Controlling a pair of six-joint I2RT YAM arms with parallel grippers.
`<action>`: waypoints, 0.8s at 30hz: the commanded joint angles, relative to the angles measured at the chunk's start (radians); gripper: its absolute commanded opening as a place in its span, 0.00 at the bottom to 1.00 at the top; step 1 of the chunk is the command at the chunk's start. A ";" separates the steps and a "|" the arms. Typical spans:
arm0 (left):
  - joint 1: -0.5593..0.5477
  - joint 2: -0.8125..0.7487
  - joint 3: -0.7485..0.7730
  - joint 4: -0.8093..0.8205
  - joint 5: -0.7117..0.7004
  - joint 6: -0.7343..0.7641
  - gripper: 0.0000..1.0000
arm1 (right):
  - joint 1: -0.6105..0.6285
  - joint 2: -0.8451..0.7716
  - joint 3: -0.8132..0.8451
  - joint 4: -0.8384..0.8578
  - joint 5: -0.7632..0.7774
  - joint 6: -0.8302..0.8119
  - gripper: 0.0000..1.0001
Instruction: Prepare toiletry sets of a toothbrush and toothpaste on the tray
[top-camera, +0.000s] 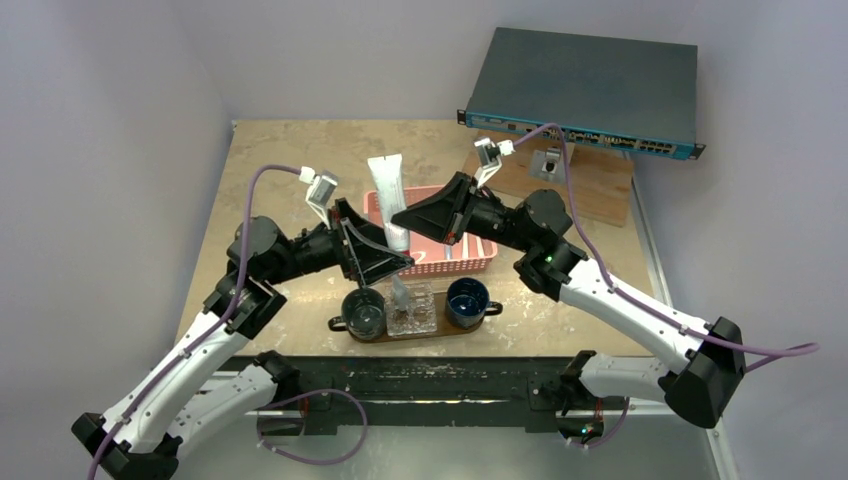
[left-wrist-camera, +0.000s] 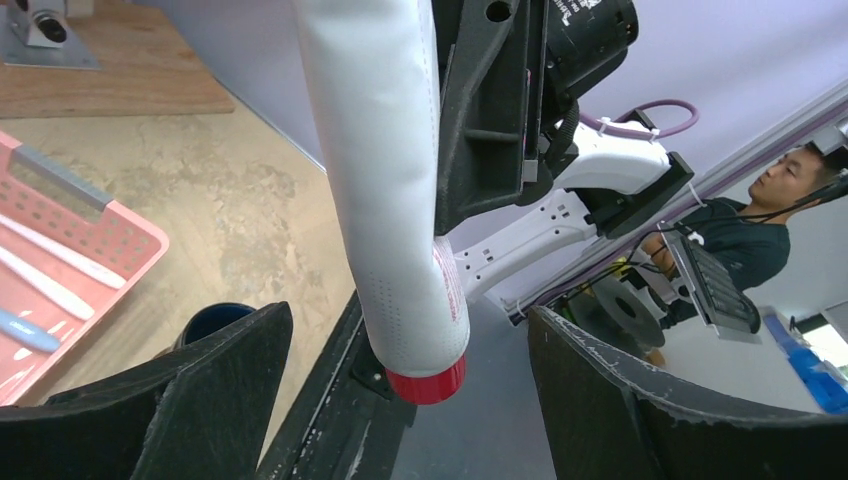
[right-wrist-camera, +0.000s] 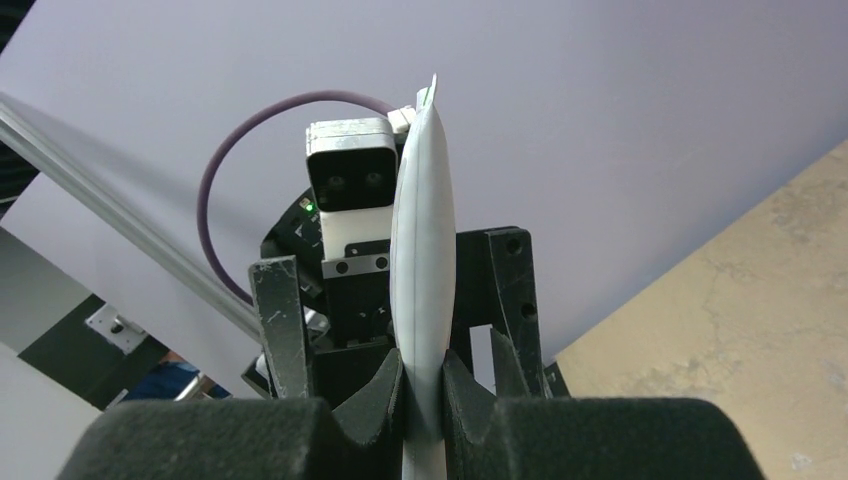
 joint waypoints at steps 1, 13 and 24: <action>0.004 0.002 -0.019 0.152 0.042 -0.069 0.85 | 0.007 -0.021 -0.002 0.104 0.012 0.028 0.12; 0.003 0.011 -0.022 0.189 0.029 -0.092 0.56 | 0.010 -0.015 -0.014 0.112 0.026 0.035 0.12; 0.003 0.019 -0.019 0.176 0.023 -0.088 0.08 | 0.015 -0.017 -0.029 0.087 0.037 0.016 0.22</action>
